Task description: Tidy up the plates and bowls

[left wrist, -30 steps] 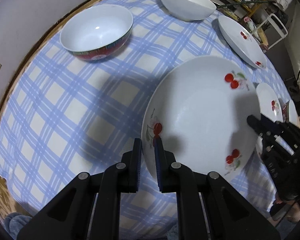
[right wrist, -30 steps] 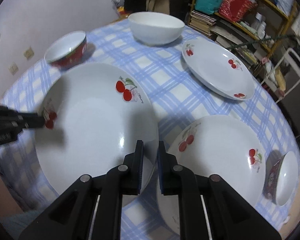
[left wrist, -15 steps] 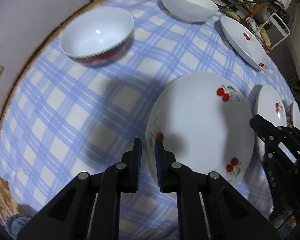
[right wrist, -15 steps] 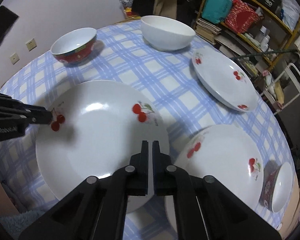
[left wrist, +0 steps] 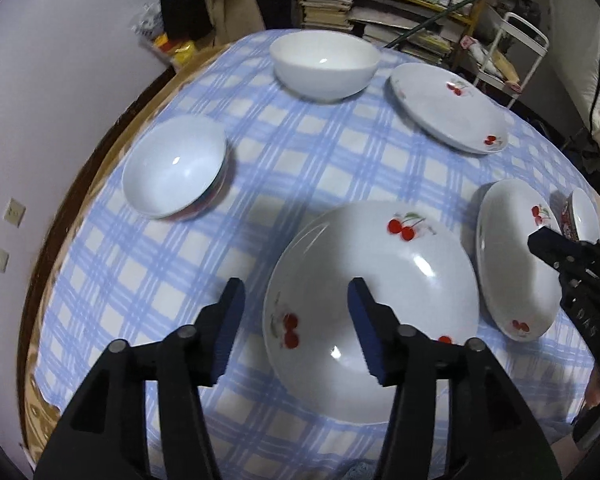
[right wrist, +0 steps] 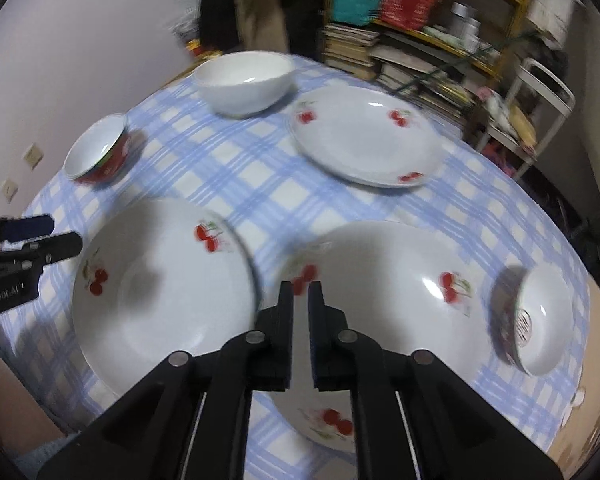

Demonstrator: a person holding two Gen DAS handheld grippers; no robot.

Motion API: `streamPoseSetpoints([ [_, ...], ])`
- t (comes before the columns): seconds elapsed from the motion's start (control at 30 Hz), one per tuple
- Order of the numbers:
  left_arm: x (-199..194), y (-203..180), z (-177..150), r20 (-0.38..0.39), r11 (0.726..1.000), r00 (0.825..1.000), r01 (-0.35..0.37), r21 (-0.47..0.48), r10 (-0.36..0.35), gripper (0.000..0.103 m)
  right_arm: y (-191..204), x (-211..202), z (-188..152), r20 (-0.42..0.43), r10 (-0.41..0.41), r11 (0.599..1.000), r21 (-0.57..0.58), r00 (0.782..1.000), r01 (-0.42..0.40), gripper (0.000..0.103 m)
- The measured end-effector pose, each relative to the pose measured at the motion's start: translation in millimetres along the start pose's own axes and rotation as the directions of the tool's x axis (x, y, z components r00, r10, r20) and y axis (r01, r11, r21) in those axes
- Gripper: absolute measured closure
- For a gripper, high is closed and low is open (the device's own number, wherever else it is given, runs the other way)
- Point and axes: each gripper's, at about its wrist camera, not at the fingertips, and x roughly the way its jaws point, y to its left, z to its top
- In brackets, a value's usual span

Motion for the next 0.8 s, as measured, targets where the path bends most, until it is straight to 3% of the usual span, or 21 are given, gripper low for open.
streamPoseSetpoints([
  [0.07,-3,-8,5,0.015,1.0,1.0,-0.004,0.019,0.004,0.039,-14,-7,0,0.005,-0.021,0.999,0.034,1.0,0.021,0.064],
  [0.13,-8,-18,10,0.038,0.999,0.999,-0.009,0.041,0.007,0.035,-29,-14,-1,0.019,-0.056,0.996,0.068,0.998,0.055,0.049],
  [0.23,-13,-30,17,0.056,0.998,0.998,-0.002,0.057,-0.001,0.029,-49,-23,-4,0.023,-0.072,0.991,0.118,0.997,0.068,0.042],
  [0.37,-18,-49,27,0.079,0.996,0.996,0.021,0.088,-0.028,0.028,-73,-29,-12,0.015,-0.08,0.981,0.181,0.997,0.076,0.021],
  [0.53,-16,-74,32,0.099,0.988,0.995,0.013,0.152,-0.028,0.027,-98,-33,-29,0.024,-0.069,0.961,0.272,0.997,0.059,0.013],
  [0.8,2,-111,35,0.079,0.974,0.996,0.028,0.224,-0.047,0.026,-129,-27,-46,-0.015,-0.091,0.928,0.362,0.996,0.09,0.012],
])
